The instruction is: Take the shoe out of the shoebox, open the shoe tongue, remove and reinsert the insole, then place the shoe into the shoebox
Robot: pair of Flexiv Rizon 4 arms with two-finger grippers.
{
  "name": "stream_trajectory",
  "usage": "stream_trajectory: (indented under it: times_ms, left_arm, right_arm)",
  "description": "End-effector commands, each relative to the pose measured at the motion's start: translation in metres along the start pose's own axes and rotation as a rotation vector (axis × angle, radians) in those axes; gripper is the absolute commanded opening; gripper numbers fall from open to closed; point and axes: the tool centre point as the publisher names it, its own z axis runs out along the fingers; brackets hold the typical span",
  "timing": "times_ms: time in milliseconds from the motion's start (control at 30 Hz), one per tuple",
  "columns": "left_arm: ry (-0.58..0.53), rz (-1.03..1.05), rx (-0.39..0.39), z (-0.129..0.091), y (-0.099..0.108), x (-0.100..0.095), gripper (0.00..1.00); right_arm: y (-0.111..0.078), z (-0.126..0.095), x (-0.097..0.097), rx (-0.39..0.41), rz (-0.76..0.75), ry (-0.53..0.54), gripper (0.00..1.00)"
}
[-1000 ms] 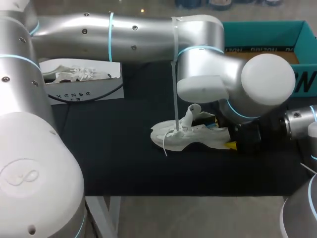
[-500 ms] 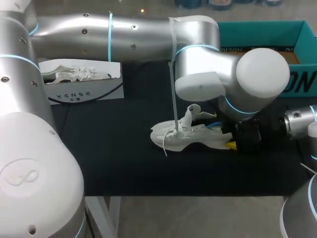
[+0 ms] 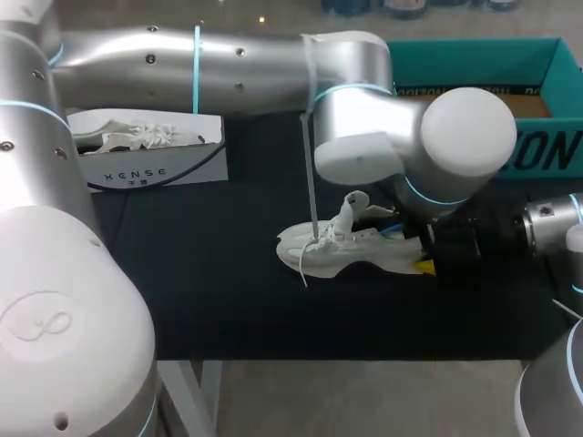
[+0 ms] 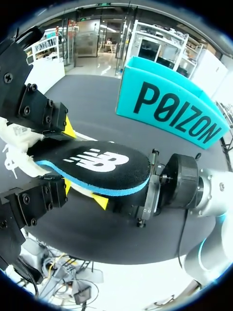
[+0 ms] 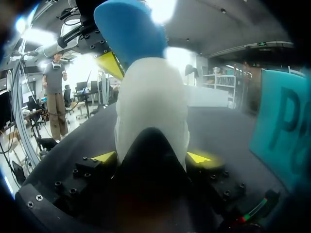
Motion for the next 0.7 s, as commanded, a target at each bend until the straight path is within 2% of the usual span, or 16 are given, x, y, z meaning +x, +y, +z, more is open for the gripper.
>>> stream_trajectory:
  times_ms: [33, 200, 333, 500, 700]
  left_arm:
    - [0.001, 0.002, -0.002, 0.001, -0.007, 0.001, 0.02]
    - [0.002, 0.018, 0.012, -0.005, -0.010, 0.003, 0.00]
    - [0.008, 0.001, 0.059, -0.019, -0.011, 0.003, 0.00]
    - [0.035, -0.071, 0.185, -0.059, -0.016, -0.008, 0.00]
    - [0.103, -0.201, 0.325, -0.109, -0.019, -0.032, 0.00]
  right_arm:
    - [-0.006, 0.005, 0.000, 0.001, 0.001, 0.000, 0.00]
    - [-0.006, 0.005, 0.000, 0.001, 0.001, 0.000, 0.00]
    - [-0.006, 0.005, 0.000, 0.001, 0.001, 0.000, 0.00]
    - [-0.006, 0.005, 0.000, 0.001, 0.001, 0.000, 0.00]
    - [-0.006, 0.005, 0.000, 0.001, 0.001, 0.000, 0.00]
